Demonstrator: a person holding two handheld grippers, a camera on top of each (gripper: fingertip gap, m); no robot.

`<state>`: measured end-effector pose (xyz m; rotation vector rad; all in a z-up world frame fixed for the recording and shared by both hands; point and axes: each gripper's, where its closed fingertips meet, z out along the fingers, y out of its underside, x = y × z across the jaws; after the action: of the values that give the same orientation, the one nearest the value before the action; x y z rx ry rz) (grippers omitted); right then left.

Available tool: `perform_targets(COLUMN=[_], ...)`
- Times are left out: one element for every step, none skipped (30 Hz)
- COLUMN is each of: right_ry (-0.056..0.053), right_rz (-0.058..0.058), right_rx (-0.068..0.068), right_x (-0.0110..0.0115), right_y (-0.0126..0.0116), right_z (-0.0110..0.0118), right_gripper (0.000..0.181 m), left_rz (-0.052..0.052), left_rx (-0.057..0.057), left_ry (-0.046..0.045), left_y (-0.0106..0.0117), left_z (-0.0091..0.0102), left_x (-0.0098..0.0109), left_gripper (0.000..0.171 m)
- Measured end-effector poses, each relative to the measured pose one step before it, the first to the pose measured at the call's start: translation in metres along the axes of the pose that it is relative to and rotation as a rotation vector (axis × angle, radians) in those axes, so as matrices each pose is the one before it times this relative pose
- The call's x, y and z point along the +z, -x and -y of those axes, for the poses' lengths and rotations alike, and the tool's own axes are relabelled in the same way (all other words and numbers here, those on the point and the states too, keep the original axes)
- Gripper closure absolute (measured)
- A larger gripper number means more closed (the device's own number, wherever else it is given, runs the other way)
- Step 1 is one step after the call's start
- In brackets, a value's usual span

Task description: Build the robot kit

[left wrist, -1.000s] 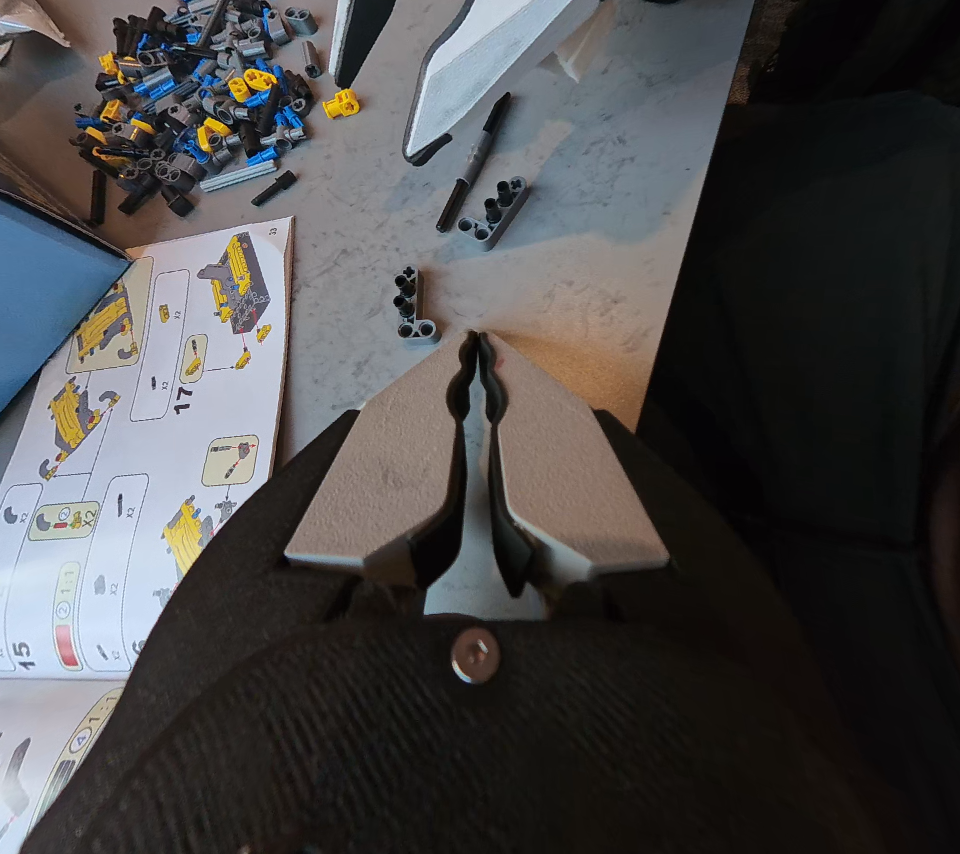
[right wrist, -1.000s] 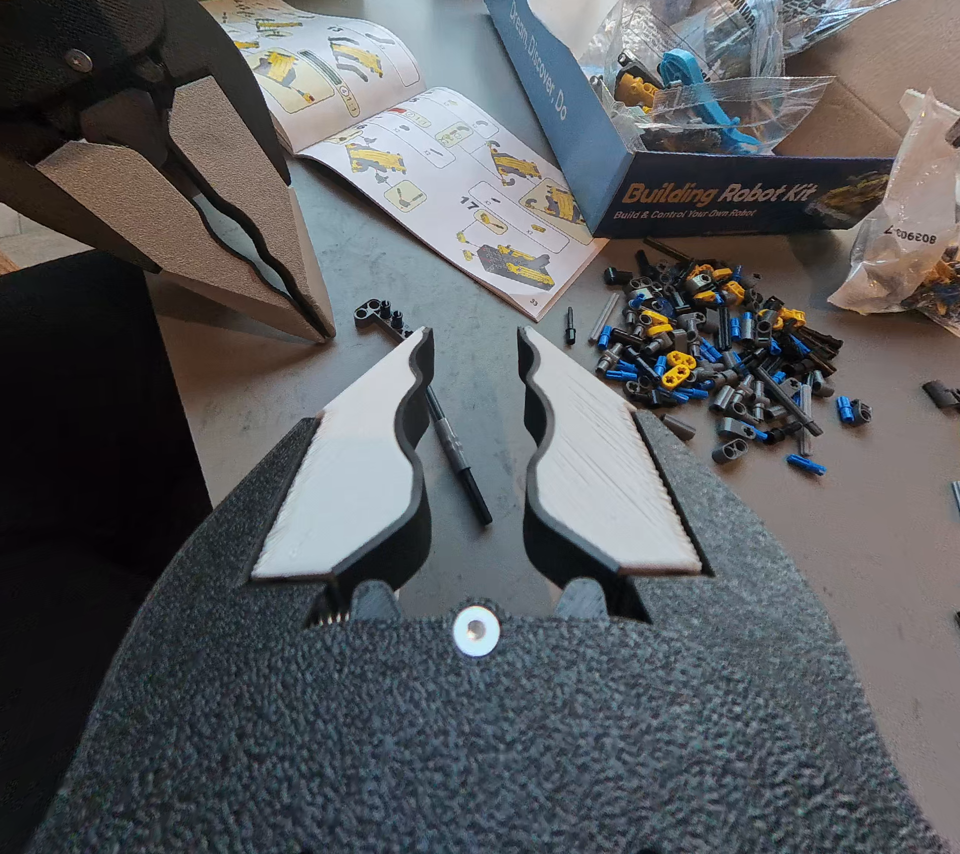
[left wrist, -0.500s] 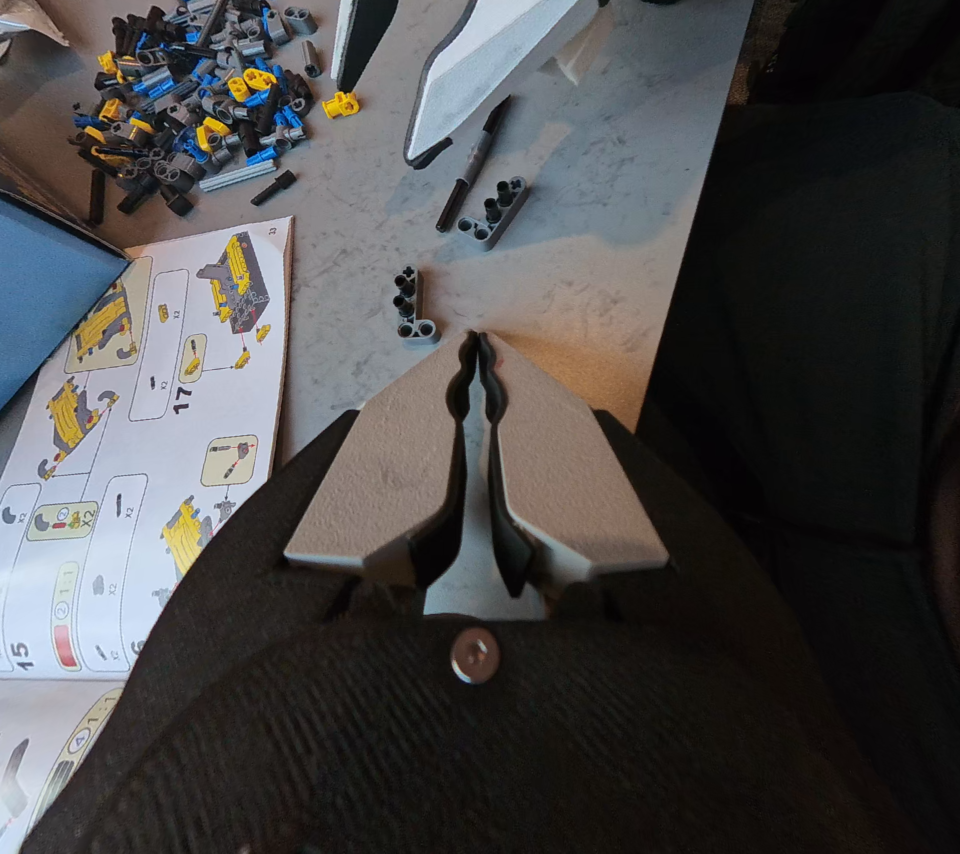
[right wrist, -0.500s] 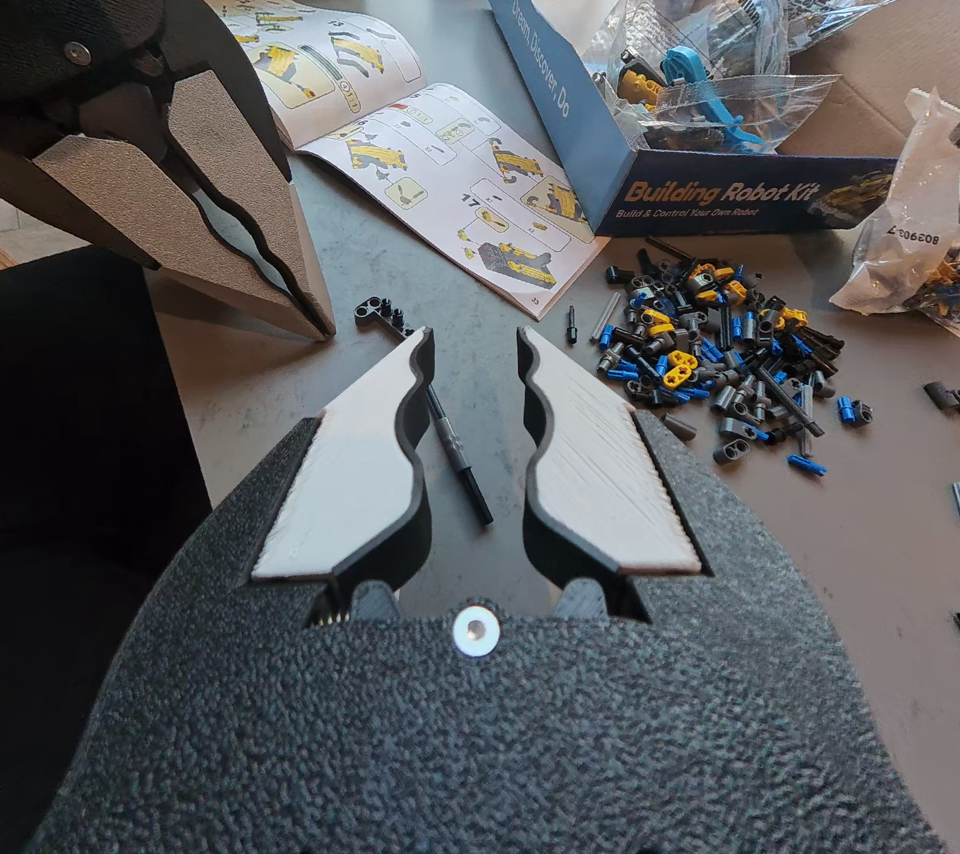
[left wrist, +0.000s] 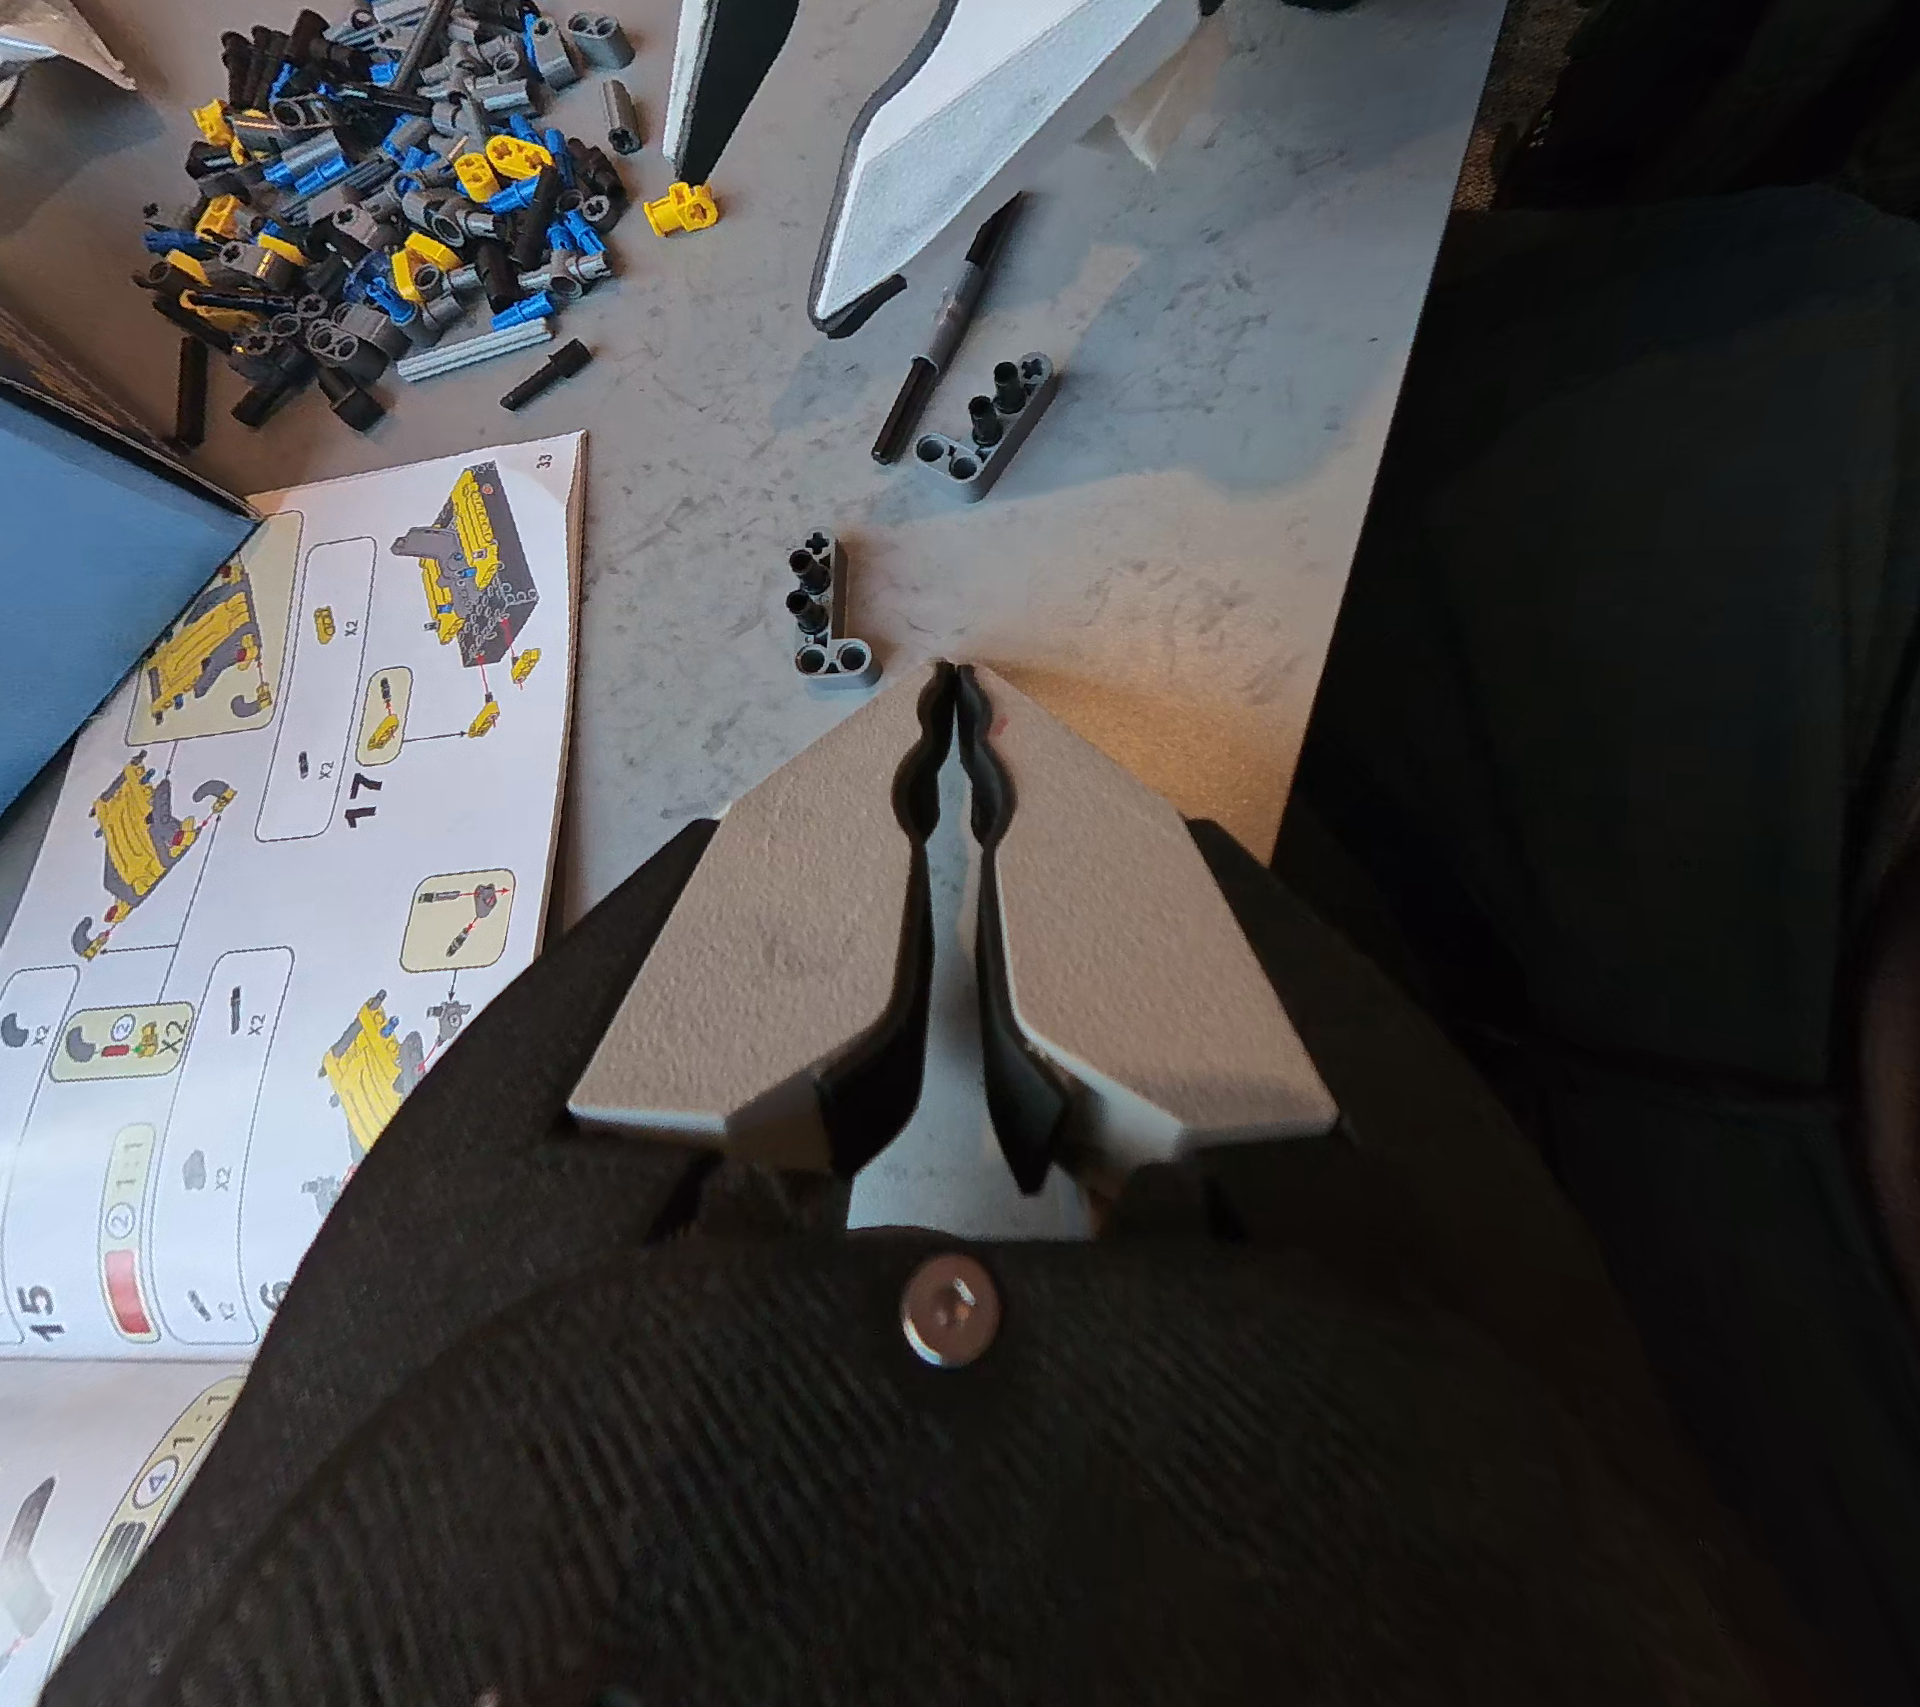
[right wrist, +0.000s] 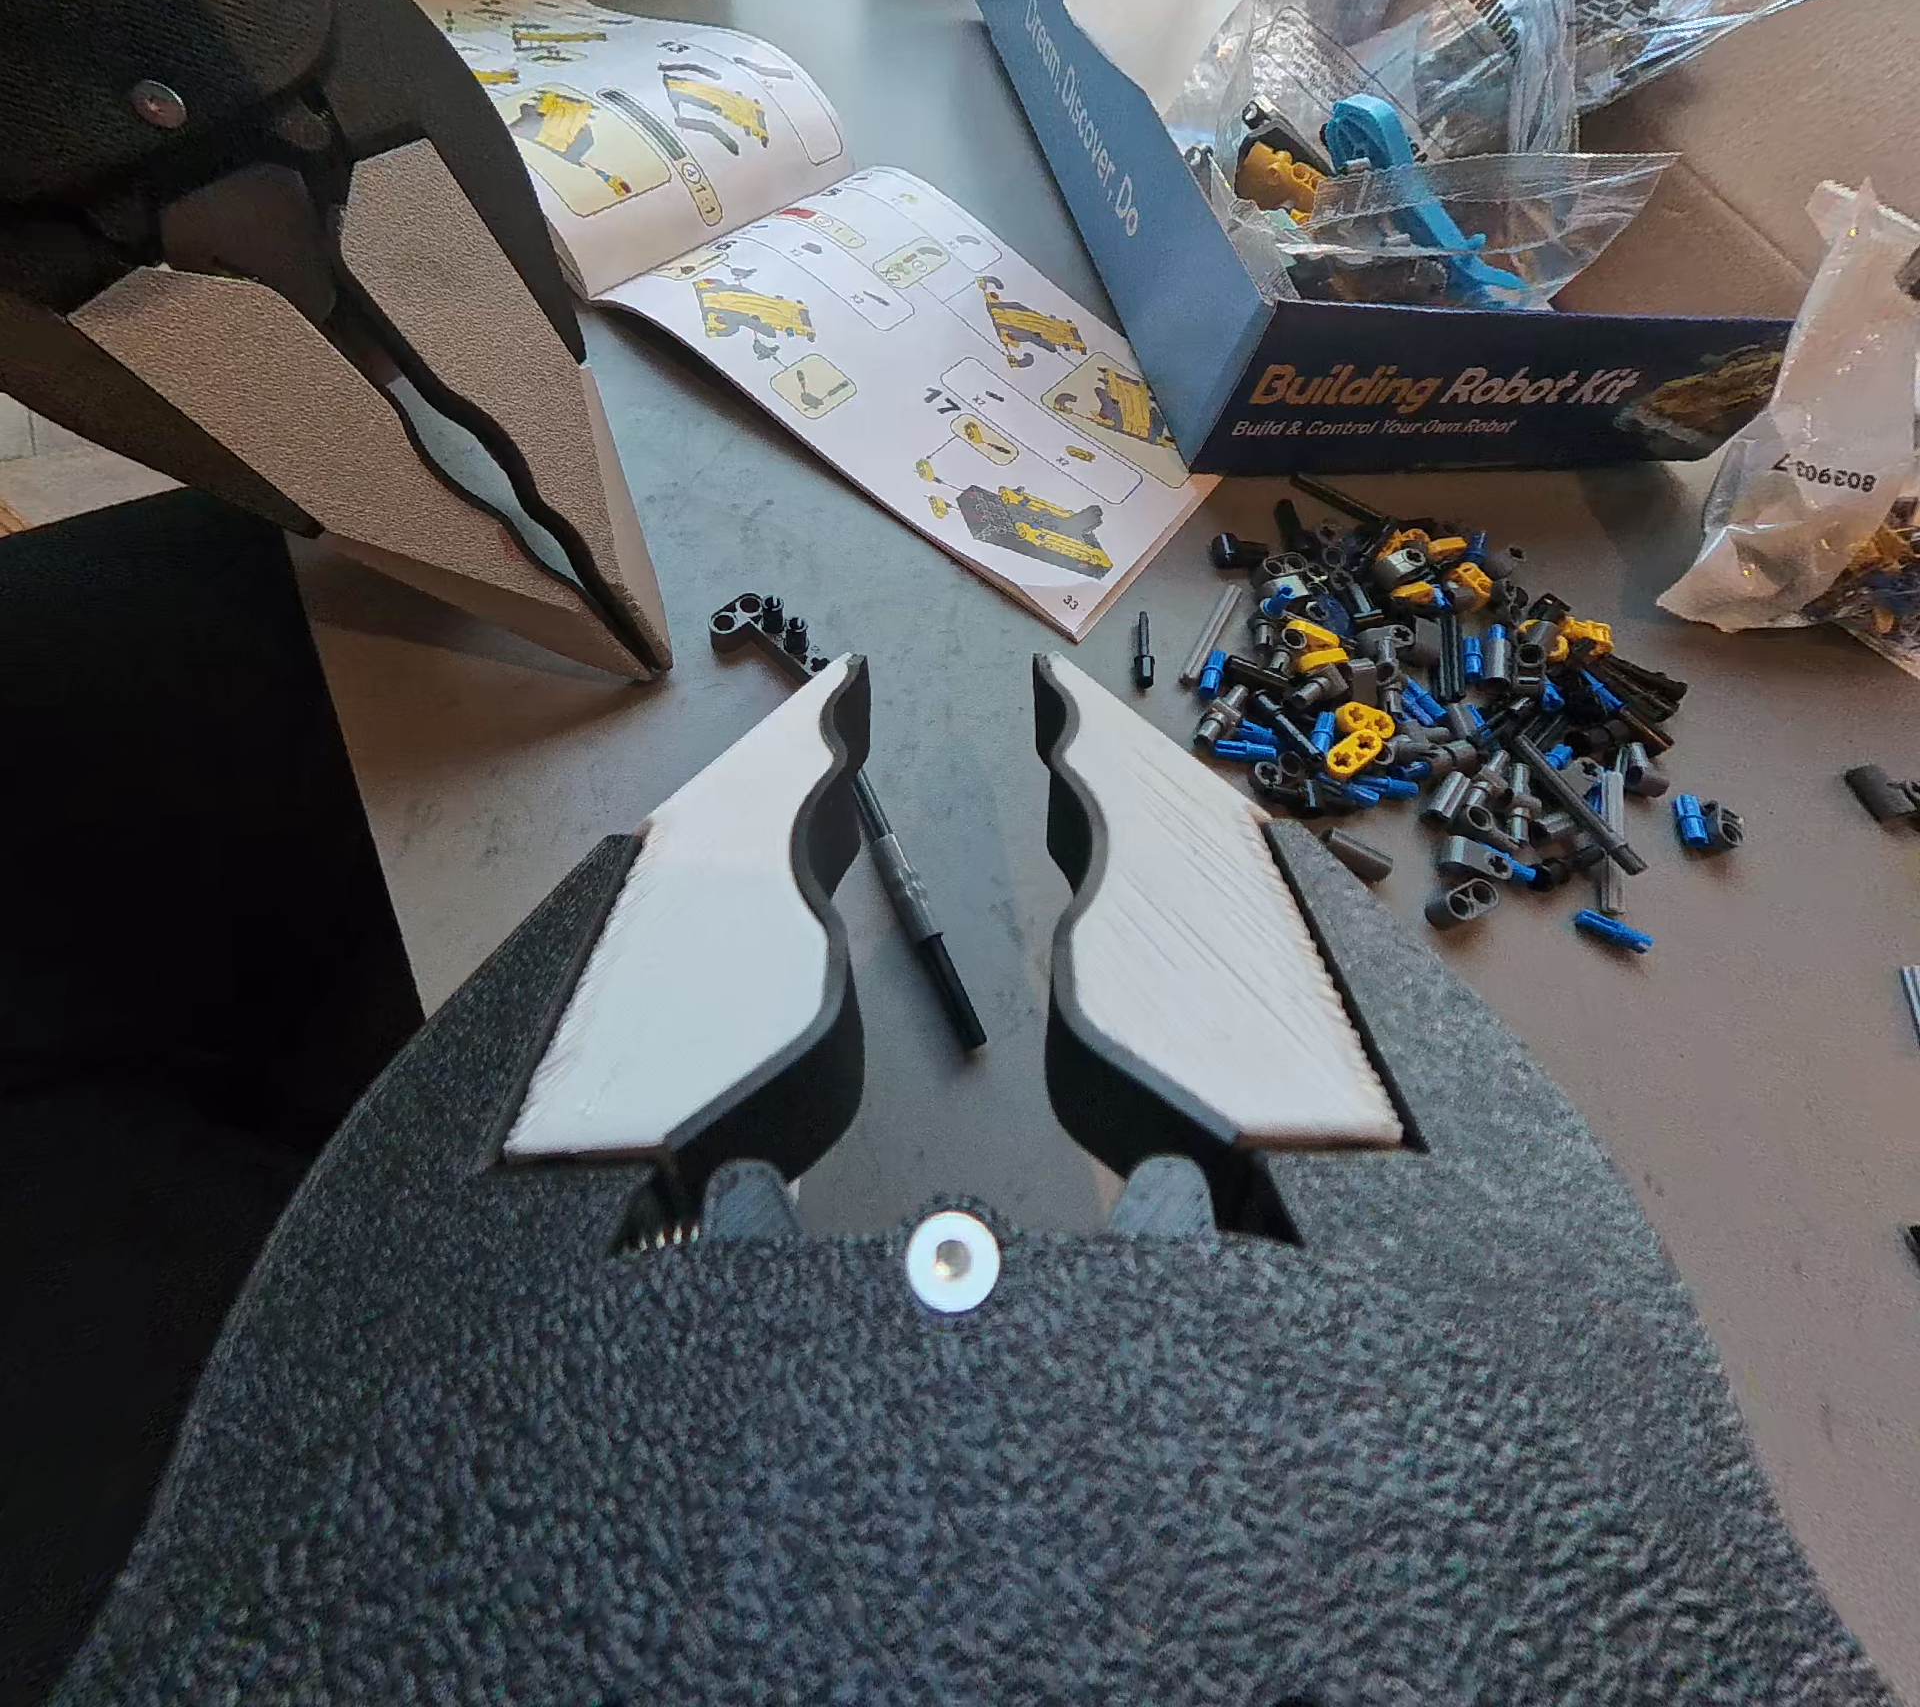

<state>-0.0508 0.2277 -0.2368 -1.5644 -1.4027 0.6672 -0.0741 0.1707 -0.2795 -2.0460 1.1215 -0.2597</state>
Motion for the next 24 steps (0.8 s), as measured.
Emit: perform_targets(right_ry=[0.0000, 0.0000, 0.0004, 0.0008, 0.0008, 0.0006, 0.0005, 0.0005, 0.0006, 0.0010, 0.0012, 0.0010, 0.0008, 0.0001, -0.0008, -0.0015, 0.0002, 0.0078, 0.0131, 0.0104, 0.0093, 0.0150, 0.0171, 0.0168], right_rz=[0.0000, -0.0003, 0.0000, 0.0003, -0.0001, 0.0000, 0.0003, 0.0000, 0.0000, 0.0000, -0.0003, -0.0003, -0.0002, -0.0001, -0.0003, -0.0013, -0.0064, -0.0054, -0.0084, -0.0136, -0.0094, 0.0032, 0.0108, 0.0032], right_rx=[-0.0005, -0.0005, -0.0002, 0.0001, 0.0003, 0.0001, 0.0001, -0.0002, -0.0005, -0.0005, -0.0005, -0.0006, -0.0004, -0.0001, 0.0002, 0.0008, 0.0014, -0.0015, -0.0020, 0.0065, 0.0184, 0.0263, 0.0228, 0.0080], right_x=[-0.00007, -0.00002, 0.00003, 0.00010, 0.00014, 0.00005, -0.00004, 0.00005, 0.00017, -0.00001, 0.00013, 0.00012, 0.00003, 0.00000, -0.00008, -0.00024, -0.00061, -0.00115, -0.00214, -0.00342, -0.00409, -0.00405, -0.00375, -0.00360], right_y=[0.00005, 0.00002, 0.00010, -0.00001, -0.00005, 0.00002, 0.00005, 0.00001, 0.00002, 0.00009, -0.00002, 0.00008, -0.00003, -0.00003, -0.00007, -0.00023, -0.00096, -0.00102, -0.00206, -0.00367, -0.00432, -0.00348, -0.00243, -0.00294], right_z=[0.00010, 0.00001, -0.00001, -0.00016, -0.00003, -0.00003, -0.00008, -0.00002, -0.00008, -0.00009, -0.00015, -0.00012, -0.00006, -0.00001, 0.00015, 0.00024, -0.00014, -0.00119, -0.00226, -0.00199, -0.00213, -0.00315, -0.00383, -0.00423], right_gripper=[0.151, 0.151, 0.151, 0.151, 0.151, 0.151, 0.151, 0.151, 0.151, 0.151, 0.151, 0.151, 0.151, 0.151, 0.151, 0.151, 0.151, 0.151, 0.153, 0.155, 0.155, 0.155, 0.155, 0.155], left_rz=[0.0001, 0.0005, 0.0004, -0.0001, -0.0005, -0.0005, -0.0004, -0.0003, -0.0002, -0.0003, -0.0002, -0.0001, 0.0000, 0.0000, -0.0004, -0.0008, -0.0007, -0.0002, 0.0002, 0.0000, -0.0001, -0.0005, -0.0016, -0.0024], left_rx=[0.0001, 0.0006, 0.0005, -0.0002, -0.0006, -0.0006, -0.0004, -0.0004, -0.0003, -0.0003, -0.0002, -0.0001, 0.0000, 0.0000, -0.0005, -0.0010, -0.0008, -0.0002, 0.0002, 0.0000, -0.0001, -0.0004, -0.0017, -0.0026], left_ry=[0.00002, 0.00001, 0.00003, 0.00001, -0.00004, 0.00000, -0.00003, -0.00001, 0.00000, -0.00001, -0.00001, -0.00001, -0.00001, 0.00001, -0.00001, -0.00003, -0.00006, -0.00002, 0.00001, -0.00001, -0.00001, -0.00005, -0.00009, -0.00010], left_y=[-0.00006, 0.00011, -0.00006, -0.00003, 0.00005, -0.00005, 0.00000, -0.00002, 0.00003, -0.00006, 0.00009, -0.00002, -0.00008, 0.00000, 0.00005, -0.00005, 0.00000, 0.00004, 0.00004, -0.00008, 0.00006, -0.00004, -0.00002, 0.00004], left_z=[-0.00003, 0.00000, -0.00004, 0.00000, 0.00004, -0.00006, 0.00004, -0.00006, 0.00003, 0.00000, -0.00003, 0.00000, -0.00003, 0.00000, -0.00003, -0.00003, 0.00005, 0.00003, 0.00000, -0.00003, 0.00003, -0.00006, 0.00012, -0.00011], left_x=[-0.00005, 0.00000, 0.00006, 0.00000, -0.00006, -0.00005, 0.00006, -0.00005, 0.00005, 0.00000, 0.00000, 0.00000, -0.00005, 0.00000, 0.00000, 0.00000, -0.00006, 0.00005, 0.00000, -0.00005, 0.00005, -0.00005, 0.00005, 0.00001], left_gripper=[0.171, 0.171, 0.171, 0.171, 0.171, 0.171, 0.171, 0.171, 0.171, 0.171, 0.171, 0.171, 0.171, 0.171, 0.171, 0.171, 0.171, 0.171, 0.171, 0.171, 0.171, 0.171, 0.171, 0.171])
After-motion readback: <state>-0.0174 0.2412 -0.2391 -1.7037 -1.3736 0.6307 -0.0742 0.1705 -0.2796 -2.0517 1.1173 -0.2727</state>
